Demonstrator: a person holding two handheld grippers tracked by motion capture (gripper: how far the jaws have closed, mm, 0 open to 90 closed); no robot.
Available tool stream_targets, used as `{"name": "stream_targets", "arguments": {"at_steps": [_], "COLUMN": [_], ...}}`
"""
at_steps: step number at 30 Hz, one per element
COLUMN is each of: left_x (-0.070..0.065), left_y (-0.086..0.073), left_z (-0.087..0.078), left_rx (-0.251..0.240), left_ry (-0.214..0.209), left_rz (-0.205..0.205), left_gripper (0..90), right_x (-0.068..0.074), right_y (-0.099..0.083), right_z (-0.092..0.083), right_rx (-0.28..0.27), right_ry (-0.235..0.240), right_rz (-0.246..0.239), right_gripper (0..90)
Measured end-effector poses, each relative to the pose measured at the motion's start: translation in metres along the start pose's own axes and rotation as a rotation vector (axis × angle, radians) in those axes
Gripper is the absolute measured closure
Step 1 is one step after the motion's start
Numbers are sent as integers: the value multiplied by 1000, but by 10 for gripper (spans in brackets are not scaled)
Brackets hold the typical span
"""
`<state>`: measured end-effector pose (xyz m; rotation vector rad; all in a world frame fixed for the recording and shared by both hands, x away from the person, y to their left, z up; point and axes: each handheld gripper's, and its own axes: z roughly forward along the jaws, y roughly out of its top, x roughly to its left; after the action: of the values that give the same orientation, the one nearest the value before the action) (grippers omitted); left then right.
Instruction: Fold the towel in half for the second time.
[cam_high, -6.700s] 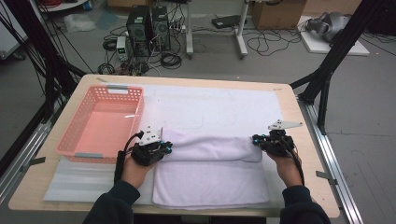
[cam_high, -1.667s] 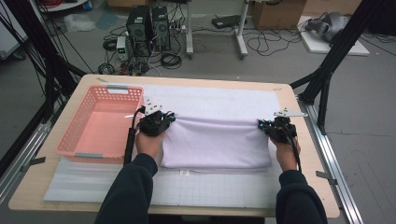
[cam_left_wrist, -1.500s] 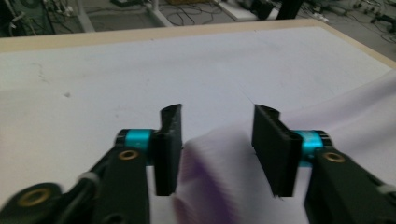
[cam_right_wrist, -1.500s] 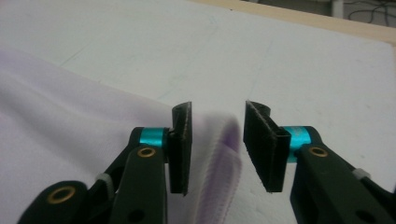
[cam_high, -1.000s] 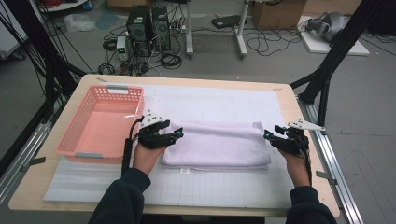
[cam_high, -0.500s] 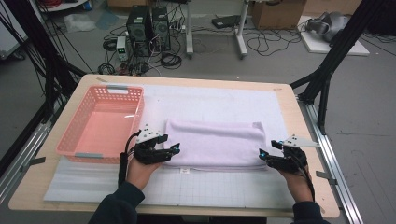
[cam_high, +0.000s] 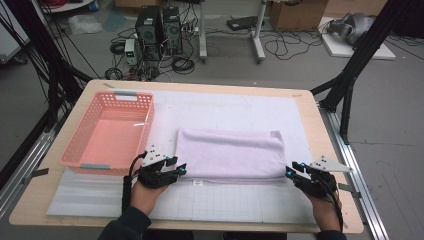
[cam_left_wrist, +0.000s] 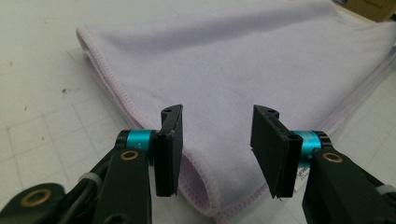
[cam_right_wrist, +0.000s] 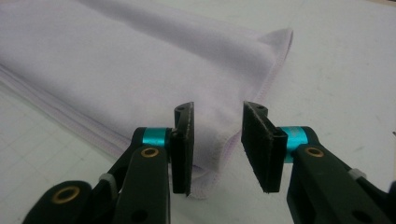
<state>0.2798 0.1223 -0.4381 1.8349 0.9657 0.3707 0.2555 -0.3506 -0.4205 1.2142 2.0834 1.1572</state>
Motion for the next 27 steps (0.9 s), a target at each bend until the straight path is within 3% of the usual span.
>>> {"name": "stream_targets", "arguments": {"at_steps": [2,8,10,13,17,23,27], "left_x": [-3,-3,-3,-5,-5,-6,-5], "left_y": [-1,-7,-9,-10,-8,-2,-4], "left_z": [-1,4,8,9,2,-13,-24], "left_rx": [14,53,81,84,54,-1,-16], "left_ry": [6,13,16,24,20,-24,-36], "left_rz": [17,16,12,36,25,23,3], "left_gripper": [579,643,698,861,879,887,888], "right_x": [0,2,2,1,0,0,0], "right_y": [0,-1,-3,-7,-6,-2,-2], "right_z": [0,14,21,26,20,0,-9], "right_rx": [-1,43,91,145,133,53,59], "right_ry": [10,39,38,56,80,132,139], "right_rz": [1,6,1,-20,-5,17,12], "right_gripper": [665,638,701,852,877,882,882]}}
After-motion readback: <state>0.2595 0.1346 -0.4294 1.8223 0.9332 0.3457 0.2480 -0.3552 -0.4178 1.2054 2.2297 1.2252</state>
